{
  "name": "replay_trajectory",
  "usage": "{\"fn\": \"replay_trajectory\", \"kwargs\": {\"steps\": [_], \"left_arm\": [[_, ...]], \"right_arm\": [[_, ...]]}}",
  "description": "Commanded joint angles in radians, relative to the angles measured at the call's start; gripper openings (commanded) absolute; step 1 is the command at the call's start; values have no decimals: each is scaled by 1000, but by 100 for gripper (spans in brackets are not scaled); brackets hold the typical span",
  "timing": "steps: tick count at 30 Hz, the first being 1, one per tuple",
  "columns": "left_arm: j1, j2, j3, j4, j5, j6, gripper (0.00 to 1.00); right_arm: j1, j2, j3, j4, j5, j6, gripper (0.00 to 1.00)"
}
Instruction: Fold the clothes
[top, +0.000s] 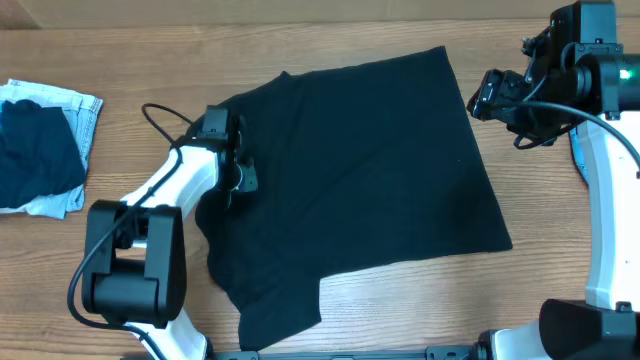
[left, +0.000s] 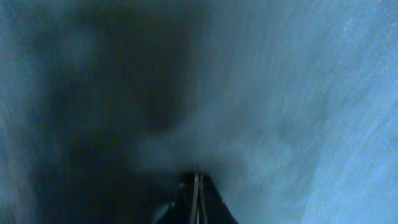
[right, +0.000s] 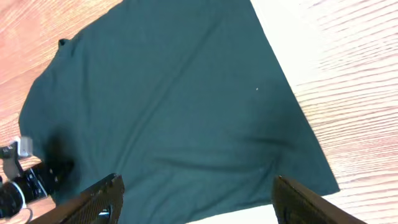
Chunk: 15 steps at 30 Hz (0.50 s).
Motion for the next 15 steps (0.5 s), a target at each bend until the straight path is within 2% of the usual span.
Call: {"fn": "replay_trajectory", "kwargs": {"steps": [1, 7, 11, 15], "left_arm": [[1, 122, -10, 104, -51, 2, 4], [71, 217, 6, 285, -46, 10, 4], [156, 228, 76, 283, -40, 35, 4], [220, 228, 179, 203, -44, 102, 4]], "right_arm": [[1, -8, -4, -7, 11, 4, 80], [1, -8, -4, -13, 11, 4, 79], [1, -8, -4, -9, 11, 4, 79], [1, -8, -4, -5, 11, 4, 78]]}}
